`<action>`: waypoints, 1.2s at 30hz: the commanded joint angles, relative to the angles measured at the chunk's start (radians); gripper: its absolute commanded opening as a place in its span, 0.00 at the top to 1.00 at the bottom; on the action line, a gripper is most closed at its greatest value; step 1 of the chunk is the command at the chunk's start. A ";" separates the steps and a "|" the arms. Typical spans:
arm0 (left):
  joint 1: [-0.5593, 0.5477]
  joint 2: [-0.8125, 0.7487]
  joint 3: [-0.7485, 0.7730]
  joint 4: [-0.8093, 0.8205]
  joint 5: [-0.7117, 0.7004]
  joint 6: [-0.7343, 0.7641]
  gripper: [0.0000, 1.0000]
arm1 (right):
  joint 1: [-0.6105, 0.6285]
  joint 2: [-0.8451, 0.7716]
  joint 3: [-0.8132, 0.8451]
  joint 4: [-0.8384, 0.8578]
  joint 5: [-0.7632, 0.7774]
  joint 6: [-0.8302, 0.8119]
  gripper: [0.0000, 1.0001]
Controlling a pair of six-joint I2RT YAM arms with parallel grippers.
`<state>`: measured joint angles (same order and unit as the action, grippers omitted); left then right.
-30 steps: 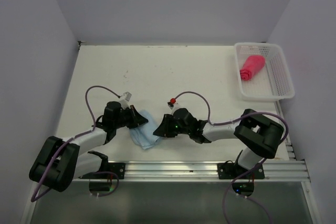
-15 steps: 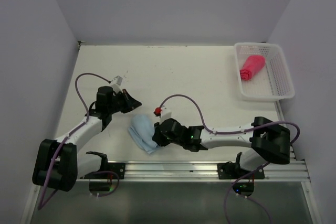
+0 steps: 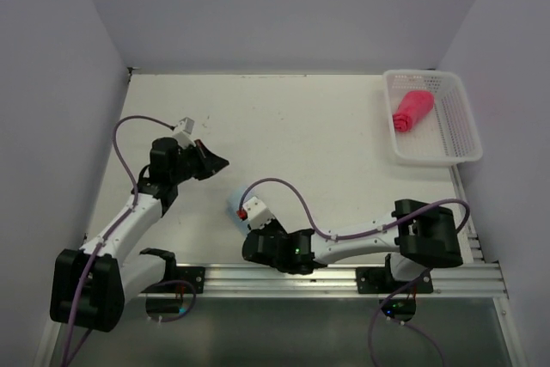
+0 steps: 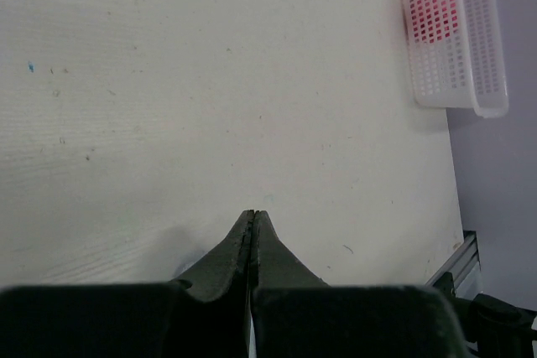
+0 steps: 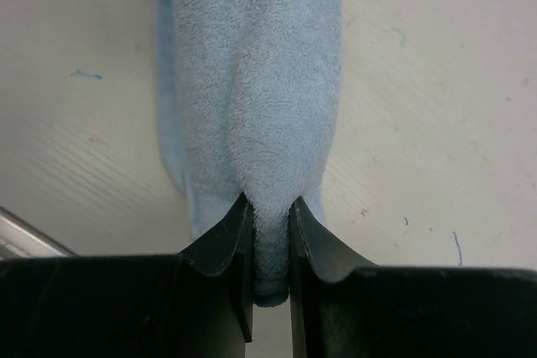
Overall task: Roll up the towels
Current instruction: Roll the towel
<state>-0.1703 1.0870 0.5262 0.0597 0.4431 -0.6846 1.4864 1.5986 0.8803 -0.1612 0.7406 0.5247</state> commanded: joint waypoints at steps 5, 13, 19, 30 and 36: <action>-0.034 -0.144 -0.048 0.065 0.020 -0.049 1.00 | 0.084 0.202 0.199 -0.276 0.365 0.086 0.97; -0.213 -0.122 -0.061 0.094 -0.060 -0.102 1.00 | 0.127 0.313 0.318 -0.382 0.407 0.095 0.94; -0.285 -0.089 -0.166 0.154 -0.128 -0.130 1.00 | 0.129 0.304 0.318 -0.385 0.381 0.106 0.90; -0.319 -0.061 -0.334 0.213 -0.237 -0.141 1.00 | 0.127 0.218 0.307 -0.368 0.330 0.080 0.66; -0.319 -0.062 -0.353 0.206 -0.262 -0.121 1.00 | 0.104 0.071 0.238 -0.250 0.203 -0.001 0.40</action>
<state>-0.4862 1.0138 0.2001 0.2764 0.2443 -0.8284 1.6043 1.8011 1.1530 -0.4973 1.0065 0.5636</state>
